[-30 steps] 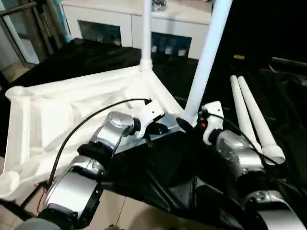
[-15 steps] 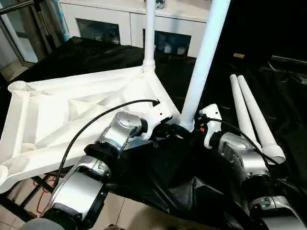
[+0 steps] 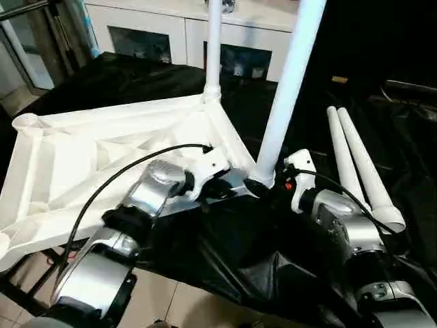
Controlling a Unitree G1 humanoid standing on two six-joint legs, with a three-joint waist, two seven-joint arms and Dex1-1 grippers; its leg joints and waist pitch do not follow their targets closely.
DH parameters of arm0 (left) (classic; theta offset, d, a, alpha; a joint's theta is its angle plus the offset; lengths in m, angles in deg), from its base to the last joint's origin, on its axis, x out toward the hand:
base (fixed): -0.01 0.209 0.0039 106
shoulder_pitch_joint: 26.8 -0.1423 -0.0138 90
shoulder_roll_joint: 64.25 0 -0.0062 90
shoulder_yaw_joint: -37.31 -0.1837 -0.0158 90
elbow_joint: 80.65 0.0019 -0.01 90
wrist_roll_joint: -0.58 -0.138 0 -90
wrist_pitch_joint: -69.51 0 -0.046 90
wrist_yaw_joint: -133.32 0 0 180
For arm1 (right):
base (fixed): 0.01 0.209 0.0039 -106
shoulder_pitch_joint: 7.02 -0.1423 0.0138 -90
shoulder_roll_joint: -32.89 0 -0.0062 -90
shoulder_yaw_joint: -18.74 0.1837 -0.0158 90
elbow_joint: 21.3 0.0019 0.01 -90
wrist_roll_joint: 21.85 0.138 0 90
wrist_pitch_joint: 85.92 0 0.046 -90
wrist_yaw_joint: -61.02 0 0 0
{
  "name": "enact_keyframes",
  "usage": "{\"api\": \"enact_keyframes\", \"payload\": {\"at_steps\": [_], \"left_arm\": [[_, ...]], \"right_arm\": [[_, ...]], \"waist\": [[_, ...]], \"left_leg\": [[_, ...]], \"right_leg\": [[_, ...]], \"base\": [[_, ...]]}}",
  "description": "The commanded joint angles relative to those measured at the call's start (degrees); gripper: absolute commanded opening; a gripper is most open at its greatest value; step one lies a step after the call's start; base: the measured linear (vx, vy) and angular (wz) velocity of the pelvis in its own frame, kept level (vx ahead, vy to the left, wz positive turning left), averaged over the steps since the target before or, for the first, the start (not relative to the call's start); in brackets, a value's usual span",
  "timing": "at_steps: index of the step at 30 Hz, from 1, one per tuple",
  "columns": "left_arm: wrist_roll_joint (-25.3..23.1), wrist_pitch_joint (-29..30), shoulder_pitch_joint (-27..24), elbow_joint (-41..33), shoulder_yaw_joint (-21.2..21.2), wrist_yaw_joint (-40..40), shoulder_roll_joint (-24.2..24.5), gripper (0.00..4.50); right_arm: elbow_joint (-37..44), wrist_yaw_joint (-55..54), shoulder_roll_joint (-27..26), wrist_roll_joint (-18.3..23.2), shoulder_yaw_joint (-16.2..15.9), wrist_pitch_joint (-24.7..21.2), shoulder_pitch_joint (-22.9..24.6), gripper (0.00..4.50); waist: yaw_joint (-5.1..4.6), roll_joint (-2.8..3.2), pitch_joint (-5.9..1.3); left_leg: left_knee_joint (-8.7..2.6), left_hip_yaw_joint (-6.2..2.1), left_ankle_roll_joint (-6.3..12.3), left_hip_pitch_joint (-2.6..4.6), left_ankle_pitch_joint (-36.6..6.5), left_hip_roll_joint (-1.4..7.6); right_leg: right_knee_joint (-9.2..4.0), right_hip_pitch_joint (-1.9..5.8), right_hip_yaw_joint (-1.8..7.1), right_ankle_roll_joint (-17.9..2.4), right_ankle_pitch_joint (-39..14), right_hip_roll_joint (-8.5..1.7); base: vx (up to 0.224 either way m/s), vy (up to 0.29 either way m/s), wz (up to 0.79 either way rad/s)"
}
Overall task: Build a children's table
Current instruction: Rotate leg to tighten
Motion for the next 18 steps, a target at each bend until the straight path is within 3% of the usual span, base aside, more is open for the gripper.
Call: {"api": "enact_keyframes", "payload": {"at_steps": [1,2,5,7,18], "left_arm": [[-0.05,1.18,-0.75,-1.53,-0.31,0.55,0.75,0.82],[0.24,1.94,-1.39,-2.85,-0.49,0.93,1.37,0.56],[0.48,2.22,-1.7,-3.32,-0.42,1.05,1.75,0.47],[0.93,2.34,-1.89,-3.47,-0.01,1.27,2.01,0.11],[3.28,3.04,-3.61,-6.13,0.52,4.35,3.03,0.03]], "right_arm": [[0.37,0.4,0.53,0.25,-0.19,-0.75,0.43,4.26],[0.19,0.39,0.64,0.25,-0.13,-0.72,0.19,4.26],[0.07,0.39,0.68,0.24,-0.07,-0.65,0.06,4.26],[-0.09,0.44,0.74,0.24,-0.07,-0.55,0.02,4.26],[0.37,2.69,1.39,1.31,0.11,-1.09,0.13,4.26]], "waist": [[0.24,-0.12,-4.02],[0.24,-0.14,-4.07],[0.22,-0.14,-4.04],[0.21,-0.13,-4.04],[0.18,-0.16,-4.1]], "left_leg": [[-3.67,-1.52,3.91,0.62,-9.49,3.2],[-3.67,-1.53,3.9,0.61,-9.14,3.28],[-3.58,-1.4,4.11,0.58,-8.97,3.09],[-3.61,-1.45,3.96,0.58,-9.12,3.11],[-3.53,-1.44,4.2,0.53,-8.36,3.07]], "right_leg": [[-4.24,3.19,3.1,-12.64,-13.6,-5.43],[-4.09,3.24,3.14,-12.86,-12.84,-5.52],[-4.15,3.19,3.15,-12.96,-12.59,-5.39],[-4.17,3.22,3.12,-12.64,-13.19,-5.4],[-4.06,3.26,3.11,-12.63,-12.63,-5.35]], "base": [[0.0,0.0,0.0],[0.0,0.0,0.0],[0.0,0.0,0.0],[0.0,0.0,0.0],[0.0,0.0,0.0]]}}
